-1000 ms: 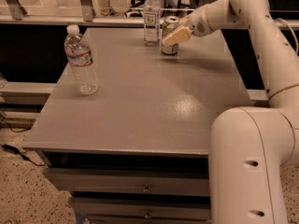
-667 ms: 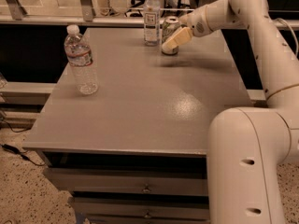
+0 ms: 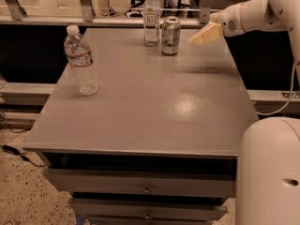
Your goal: Move 7up can near blue plastic bottle
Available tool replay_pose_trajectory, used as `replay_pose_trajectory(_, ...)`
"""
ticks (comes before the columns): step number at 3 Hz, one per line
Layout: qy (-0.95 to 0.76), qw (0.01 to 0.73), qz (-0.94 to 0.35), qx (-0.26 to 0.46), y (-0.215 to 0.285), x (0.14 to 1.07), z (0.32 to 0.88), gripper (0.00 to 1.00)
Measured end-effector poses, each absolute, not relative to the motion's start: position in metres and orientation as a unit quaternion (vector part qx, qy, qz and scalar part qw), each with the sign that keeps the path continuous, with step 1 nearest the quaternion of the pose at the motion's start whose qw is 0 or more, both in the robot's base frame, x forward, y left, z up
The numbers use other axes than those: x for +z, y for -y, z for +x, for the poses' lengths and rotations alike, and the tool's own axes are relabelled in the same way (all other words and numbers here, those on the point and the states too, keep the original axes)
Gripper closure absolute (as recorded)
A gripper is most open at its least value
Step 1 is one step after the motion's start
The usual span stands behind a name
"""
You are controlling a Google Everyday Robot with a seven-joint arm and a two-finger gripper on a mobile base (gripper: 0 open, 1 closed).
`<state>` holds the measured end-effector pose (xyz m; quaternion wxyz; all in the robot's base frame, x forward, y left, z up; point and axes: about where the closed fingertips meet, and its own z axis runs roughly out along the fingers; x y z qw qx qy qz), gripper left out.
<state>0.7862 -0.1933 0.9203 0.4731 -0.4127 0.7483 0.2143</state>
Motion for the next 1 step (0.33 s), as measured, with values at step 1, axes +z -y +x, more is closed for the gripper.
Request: replay_pose_trajectory(1,-0.756,0.486,-0.375,0.229,0.2311,0.9481,0.7551,0.0)
